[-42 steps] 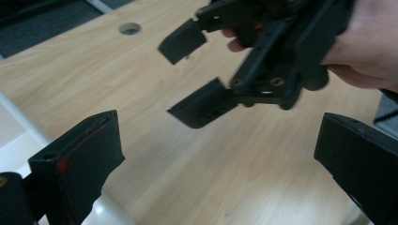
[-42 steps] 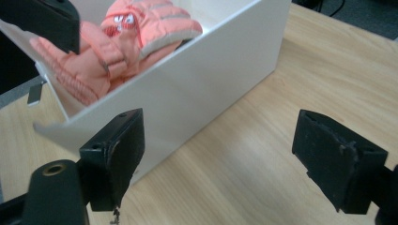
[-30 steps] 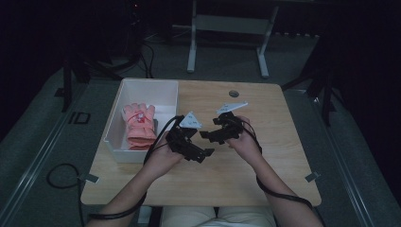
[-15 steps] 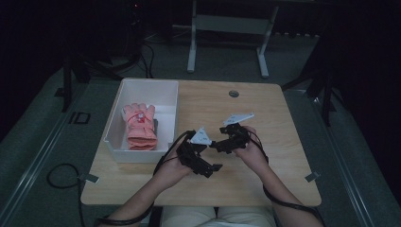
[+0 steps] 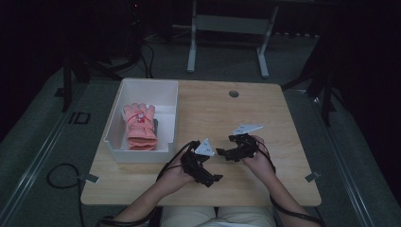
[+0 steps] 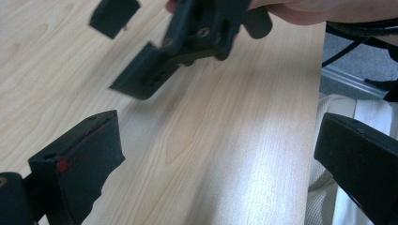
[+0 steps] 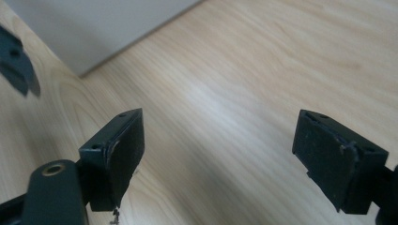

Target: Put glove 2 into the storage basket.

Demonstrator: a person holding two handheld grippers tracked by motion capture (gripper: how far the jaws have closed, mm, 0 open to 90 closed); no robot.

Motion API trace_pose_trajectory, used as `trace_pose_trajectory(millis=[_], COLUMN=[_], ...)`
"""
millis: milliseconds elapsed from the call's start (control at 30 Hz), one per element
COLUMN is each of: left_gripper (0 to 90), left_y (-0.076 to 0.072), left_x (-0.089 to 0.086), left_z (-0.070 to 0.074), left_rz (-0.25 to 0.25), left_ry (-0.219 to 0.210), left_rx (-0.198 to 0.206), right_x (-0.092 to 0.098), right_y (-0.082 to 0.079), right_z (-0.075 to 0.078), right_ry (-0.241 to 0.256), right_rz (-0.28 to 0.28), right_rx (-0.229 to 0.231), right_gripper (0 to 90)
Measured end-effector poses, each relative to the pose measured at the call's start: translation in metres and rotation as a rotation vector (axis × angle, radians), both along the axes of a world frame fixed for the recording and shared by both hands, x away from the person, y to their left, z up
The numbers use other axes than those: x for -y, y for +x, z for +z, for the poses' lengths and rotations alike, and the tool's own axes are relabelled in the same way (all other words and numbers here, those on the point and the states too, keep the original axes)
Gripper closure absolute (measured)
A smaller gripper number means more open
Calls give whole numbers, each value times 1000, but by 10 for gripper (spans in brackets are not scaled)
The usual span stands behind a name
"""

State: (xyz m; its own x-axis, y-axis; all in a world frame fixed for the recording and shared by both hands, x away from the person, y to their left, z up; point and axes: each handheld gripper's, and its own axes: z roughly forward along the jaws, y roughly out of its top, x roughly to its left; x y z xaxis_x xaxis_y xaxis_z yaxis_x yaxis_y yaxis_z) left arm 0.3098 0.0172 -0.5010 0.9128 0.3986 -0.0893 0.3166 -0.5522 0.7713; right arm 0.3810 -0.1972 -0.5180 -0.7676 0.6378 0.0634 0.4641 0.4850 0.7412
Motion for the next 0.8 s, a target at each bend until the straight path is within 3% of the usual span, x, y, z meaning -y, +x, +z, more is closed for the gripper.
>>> trace_pose_trajectory(millis=[133,467,800], left_gripper=[9,9,9], left_y=[1,1,-4], left_x=[1,4,4], left_z=[-11,-37,-51], left_rz=[-3,1,10], left_ry=[17,30,58], left_rx=[6,-15,8], right_x=[10,36,56], right_y=[-2,-10,-17], right_z=[-8,-25,-35], right_ry=[-28,-25,-10], right_rz=[-25,-48,-87], right_rx=[1,3,5], right_gripper=[169,167,154])
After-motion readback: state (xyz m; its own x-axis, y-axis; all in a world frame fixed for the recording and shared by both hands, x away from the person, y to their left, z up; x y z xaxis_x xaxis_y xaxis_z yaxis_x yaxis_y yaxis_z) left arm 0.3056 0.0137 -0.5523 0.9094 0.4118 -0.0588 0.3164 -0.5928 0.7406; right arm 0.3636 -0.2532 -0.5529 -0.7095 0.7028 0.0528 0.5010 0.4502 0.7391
